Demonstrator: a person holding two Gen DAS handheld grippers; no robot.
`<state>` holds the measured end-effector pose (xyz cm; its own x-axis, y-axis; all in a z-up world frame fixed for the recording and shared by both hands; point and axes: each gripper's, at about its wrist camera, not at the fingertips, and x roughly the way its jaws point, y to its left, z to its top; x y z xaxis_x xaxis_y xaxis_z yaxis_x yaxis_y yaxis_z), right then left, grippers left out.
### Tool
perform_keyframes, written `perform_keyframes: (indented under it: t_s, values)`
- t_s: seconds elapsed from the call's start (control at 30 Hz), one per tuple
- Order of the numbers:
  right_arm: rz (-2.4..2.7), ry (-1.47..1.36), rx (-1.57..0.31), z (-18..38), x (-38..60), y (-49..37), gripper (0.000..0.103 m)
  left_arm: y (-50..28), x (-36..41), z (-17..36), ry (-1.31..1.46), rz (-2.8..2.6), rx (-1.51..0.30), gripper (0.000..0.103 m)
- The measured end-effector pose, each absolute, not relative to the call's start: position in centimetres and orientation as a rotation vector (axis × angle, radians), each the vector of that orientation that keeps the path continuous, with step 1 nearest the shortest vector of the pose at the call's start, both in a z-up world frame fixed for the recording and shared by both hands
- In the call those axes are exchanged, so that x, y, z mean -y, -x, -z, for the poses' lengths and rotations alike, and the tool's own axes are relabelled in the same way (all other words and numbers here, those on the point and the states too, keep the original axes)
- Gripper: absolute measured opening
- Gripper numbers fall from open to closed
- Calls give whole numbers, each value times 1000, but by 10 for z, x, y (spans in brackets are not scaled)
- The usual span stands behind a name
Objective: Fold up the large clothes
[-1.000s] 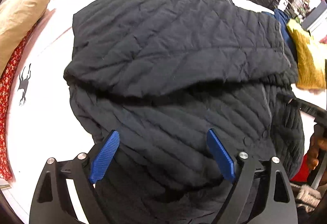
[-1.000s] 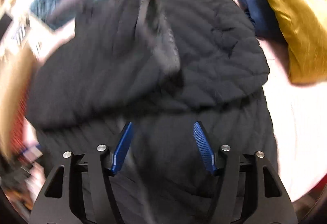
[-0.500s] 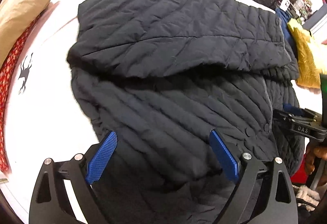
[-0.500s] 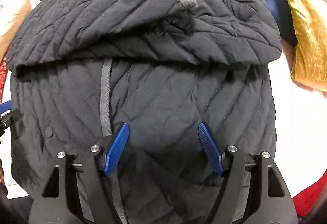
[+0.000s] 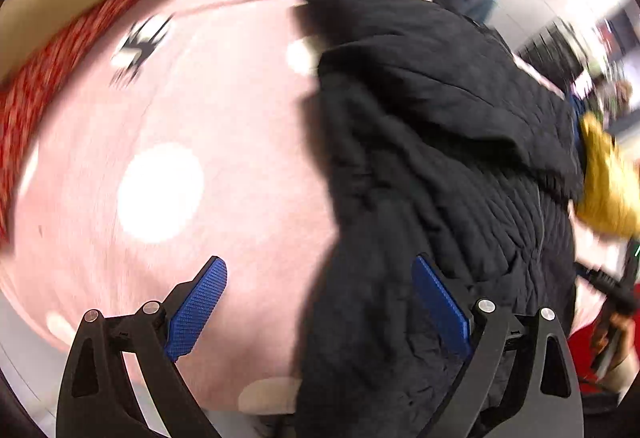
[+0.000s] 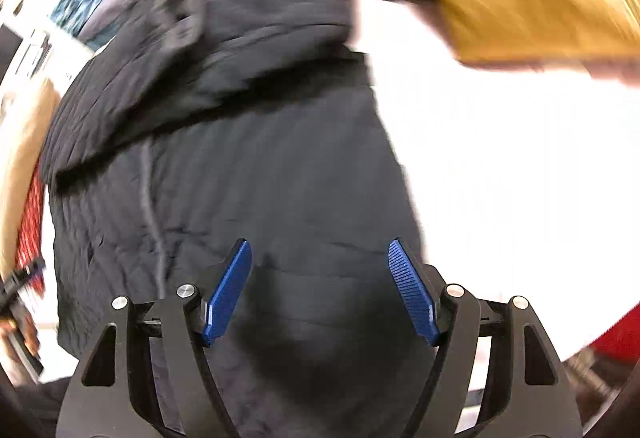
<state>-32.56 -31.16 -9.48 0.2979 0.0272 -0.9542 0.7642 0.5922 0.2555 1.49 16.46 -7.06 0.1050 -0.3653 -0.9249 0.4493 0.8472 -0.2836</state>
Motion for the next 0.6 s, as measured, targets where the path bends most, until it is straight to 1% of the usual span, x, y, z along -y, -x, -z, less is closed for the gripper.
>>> perform_keyframes:
  t_s: [0.1, 0.2, 0.33, 0.43, 0.57, 0.6]
  values:
    - [606, -930, -1166, 103, 333, 351, 71, -21, -184, 78, 50, 589, -1378, 91]
    - [569, -1083, -1135, 113, 341, 370, 71, -16, -186, 86, 95, 616, -1405, 91]
    - [504, -1129, -1134, 124, 339, 380, 72, 2, -175, 100, 67, 687, -1466, 91]
    - [459, -1130, -1124, 125, 333, 386, 75, 22, -168, 116, 24, 743, -1524, 91]
    - [369, -1135, -1156, 126, 316, 391, 75, 44, -159, 118, -105, 780, -1498, 91]
    - [346, -1128, -1170, 127, 318, 374, 75, 48, -157, 117, -128, 796, -1501, 90]
